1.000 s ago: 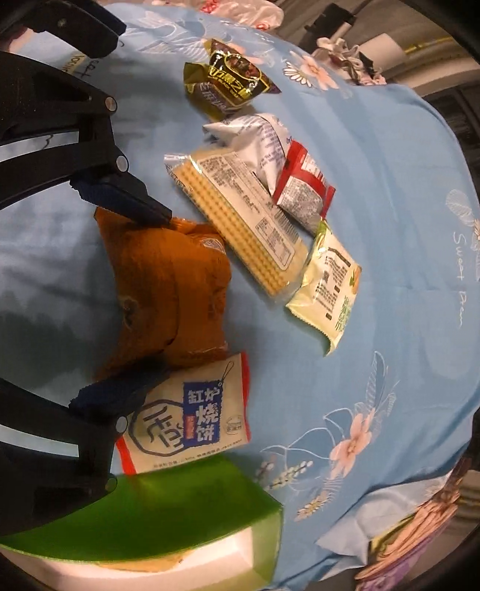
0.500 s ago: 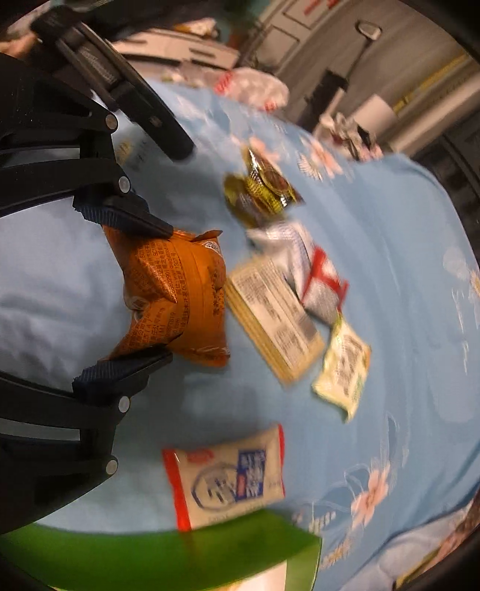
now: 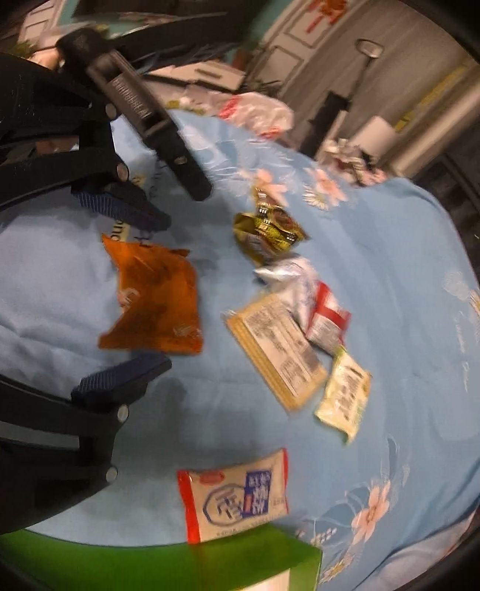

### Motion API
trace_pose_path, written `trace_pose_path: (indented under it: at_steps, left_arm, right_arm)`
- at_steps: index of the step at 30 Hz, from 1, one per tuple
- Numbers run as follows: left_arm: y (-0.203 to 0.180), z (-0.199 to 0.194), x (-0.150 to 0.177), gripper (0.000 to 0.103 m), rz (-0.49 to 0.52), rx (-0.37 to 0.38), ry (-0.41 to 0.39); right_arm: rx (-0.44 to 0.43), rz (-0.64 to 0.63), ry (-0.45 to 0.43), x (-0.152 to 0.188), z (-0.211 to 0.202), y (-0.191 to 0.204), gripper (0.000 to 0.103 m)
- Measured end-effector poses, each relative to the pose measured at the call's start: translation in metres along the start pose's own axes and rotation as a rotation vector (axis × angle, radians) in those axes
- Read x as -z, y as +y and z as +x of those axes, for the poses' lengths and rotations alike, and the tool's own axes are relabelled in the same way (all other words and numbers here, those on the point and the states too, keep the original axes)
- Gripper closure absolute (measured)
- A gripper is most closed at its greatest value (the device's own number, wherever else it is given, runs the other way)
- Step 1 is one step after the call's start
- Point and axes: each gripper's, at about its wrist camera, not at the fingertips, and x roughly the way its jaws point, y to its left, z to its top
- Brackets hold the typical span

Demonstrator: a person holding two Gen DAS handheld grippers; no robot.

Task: Organize snacks
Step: 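Drag the orange bag out of the pile with the right gripper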

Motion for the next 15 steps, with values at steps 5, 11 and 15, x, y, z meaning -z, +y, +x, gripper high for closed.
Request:
trace_pose_path:
  at_steps: [5, 11, 15]
  left_arm:
    - [-0.013, 0.007, 0.007, 0.001, 0.063, 0.002, 0.043]
    - [-0.03, 0.013, 0.018, 0.001, 0.136, 0.058, 0.096]
    - [-0.036, 0.018, 0.022, 0.001, 0.147, 0.087, 0.127]
  right_arm:
    - [-0.025, 0.14, 0.0, -0.005, -0.001, -0.027, 0.03]
    - [-0.088, 0.174, 0.024, -0.004, 0.006, -0.028, 0.03]
    - [-0.103, 0.181, 0.068, -0.004, 0.02, -0.025, 0.03]
